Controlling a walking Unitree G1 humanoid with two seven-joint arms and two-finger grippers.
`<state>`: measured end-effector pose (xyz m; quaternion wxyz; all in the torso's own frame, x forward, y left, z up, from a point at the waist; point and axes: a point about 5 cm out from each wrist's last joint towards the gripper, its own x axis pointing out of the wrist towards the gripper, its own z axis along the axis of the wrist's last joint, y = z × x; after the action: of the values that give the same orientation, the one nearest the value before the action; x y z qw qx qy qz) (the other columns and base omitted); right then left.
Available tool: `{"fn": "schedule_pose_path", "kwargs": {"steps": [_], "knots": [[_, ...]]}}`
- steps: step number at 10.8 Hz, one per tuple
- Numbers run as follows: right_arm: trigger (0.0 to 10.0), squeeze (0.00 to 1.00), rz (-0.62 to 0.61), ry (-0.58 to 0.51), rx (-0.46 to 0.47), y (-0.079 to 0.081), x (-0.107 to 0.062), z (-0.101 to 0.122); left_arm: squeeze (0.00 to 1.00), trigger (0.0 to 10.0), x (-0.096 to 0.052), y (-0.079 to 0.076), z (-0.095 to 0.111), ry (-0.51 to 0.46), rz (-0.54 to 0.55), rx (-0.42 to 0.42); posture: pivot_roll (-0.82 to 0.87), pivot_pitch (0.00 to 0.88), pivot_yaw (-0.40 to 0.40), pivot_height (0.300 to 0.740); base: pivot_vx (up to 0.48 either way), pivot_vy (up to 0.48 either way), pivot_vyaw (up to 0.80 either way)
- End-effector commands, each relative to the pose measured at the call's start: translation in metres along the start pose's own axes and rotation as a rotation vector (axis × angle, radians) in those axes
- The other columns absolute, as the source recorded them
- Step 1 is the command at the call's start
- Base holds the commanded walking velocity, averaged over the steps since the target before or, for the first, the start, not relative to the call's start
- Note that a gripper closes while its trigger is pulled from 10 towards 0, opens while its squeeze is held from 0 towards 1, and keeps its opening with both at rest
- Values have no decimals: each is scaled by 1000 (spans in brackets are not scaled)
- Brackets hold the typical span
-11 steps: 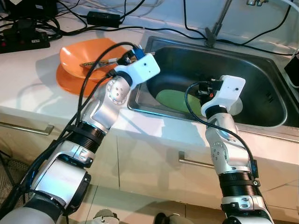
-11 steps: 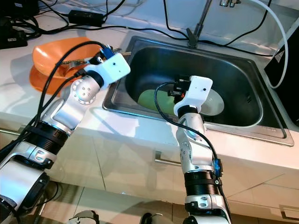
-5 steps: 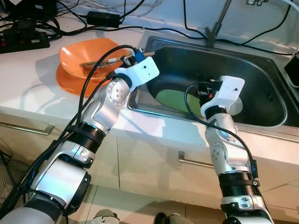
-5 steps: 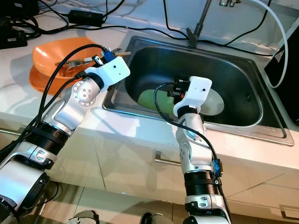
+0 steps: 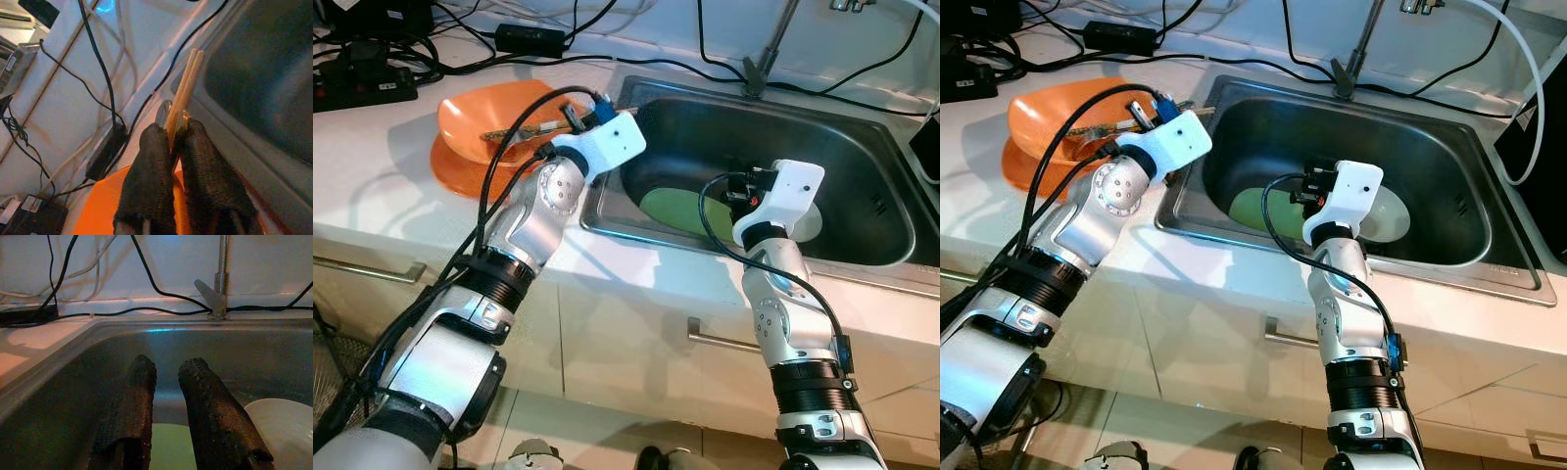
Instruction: Kitchen organization
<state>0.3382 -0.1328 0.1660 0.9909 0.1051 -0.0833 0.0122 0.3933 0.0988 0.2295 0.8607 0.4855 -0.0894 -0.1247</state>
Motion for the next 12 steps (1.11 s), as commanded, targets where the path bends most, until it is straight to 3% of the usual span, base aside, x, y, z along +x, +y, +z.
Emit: {"fn": "schedule_pose_path", "kwargs": {"steps": [1, 7, 8, 9, 12], "knots": [[10000, 0, -27, 8, -4, -7, -2, -4, 0, 0, 3, 6, 11, -38, 26, 16, 6, 84, -94, 740, 0, 0, 0], [10000, 0, -27, 14, -5, -7, -2, -5, 0, 0, -5, 16, 18, -63, 17, -14, 8, 86, -95, 740, 0, 0, 0], [10000, 0, -28, 16, -7, -7, -2, -5, 0, 2627, -7, 15, 18, -58, -21, -44, 8, 86, -95, 740, 0, 0, 0], [10000, 0, -28, 17, -7, -7, -2, -5, 0, 10000, -12, 19, 18, -50, -31, -74, 10, 88, -97, 740, 0, 0, 0], [10000, 0, -23, 20, -5, -6, -1, -6, 0, 10000, -22, 55, 16, -17, 27, -81, 18, 85, -102, 740, 0, 0, 0]]}}
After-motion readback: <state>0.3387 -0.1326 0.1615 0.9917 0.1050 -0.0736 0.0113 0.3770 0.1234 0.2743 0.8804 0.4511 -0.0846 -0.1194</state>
